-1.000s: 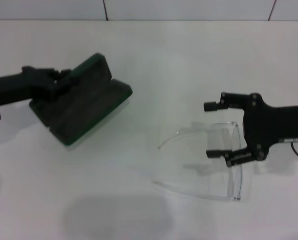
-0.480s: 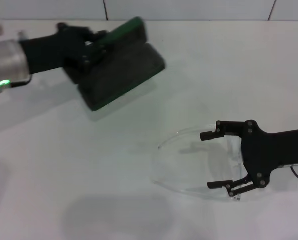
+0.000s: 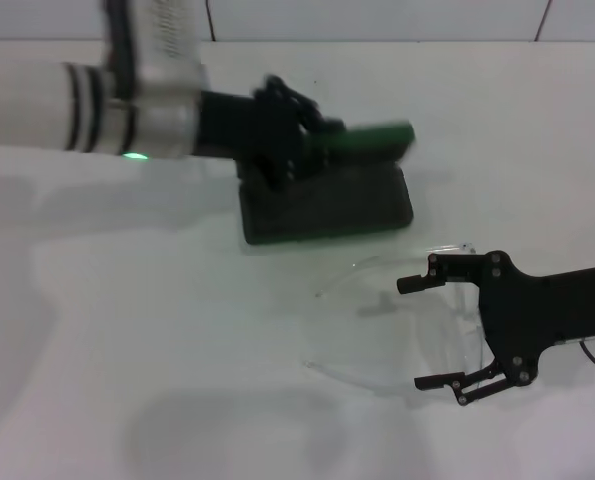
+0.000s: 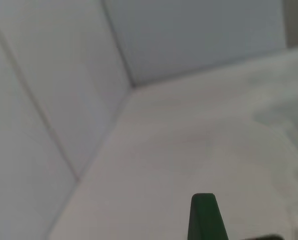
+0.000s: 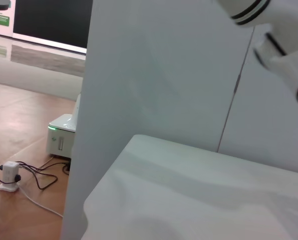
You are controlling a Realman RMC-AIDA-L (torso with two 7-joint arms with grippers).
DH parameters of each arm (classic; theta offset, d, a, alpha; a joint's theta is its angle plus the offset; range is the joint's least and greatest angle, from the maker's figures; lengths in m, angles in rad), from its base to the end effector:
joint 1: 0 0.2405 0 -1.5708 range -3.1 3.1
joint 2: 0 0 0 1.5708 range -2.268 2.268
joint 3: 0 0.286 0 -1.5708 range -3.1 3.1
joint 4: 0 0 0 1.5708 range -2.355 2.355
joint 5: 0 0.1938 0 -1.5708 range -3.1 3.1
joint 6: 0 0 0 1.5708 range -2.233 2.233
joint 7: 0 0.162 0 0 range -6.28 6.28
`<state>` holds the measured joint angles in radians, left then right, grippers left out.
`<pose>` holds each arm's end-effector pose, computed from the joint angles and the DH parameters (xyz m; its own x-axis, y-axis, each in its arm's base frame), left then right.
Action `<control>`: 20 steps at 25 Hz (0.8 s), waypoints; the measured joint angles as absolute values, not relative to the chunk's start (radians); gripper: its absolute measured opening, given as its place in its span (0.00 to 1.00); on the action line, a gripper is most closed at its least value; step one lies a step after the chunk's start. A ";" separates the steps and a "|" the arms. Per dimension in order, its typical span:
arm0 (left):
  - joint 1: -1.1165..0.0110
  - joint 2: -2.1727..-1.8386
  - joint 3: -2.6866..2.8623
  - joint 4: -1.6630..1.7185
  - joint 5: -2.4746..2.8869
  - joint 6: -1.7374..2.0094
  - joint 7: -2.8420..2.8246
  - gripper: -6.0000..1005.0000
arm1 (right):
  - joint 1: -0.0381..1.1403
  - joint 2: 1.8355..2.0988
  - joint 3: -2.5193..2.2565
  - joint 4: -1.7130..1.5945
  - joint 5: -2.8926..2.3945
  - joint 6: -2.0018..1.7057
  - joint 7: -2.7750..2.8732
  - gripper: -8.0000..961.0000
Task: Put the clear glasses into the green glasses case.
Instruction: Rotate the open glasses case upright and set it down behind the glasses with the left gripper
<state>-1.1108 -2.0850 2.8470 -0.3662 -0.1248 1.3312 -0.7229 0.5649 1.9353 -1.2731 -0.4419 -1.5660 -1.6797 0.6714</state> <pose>-0.1710 0.4284 -0.0816 0.9523 -0.2314 0.1989 -0.1608 -0.9346 -0.3174 0.2473 0.2987 -0.0411 0.8228 0.2928 -0.4870 0.2634 -0.9559 -0.1296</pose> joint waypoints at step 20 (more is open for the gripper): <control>-1.156 -2.089 2.845 -0.197 -0.039 1.101 -0.690 0.21 | 0.569 1.939 -1.273 -0.439 -1.577 -1.672 0.675 0.89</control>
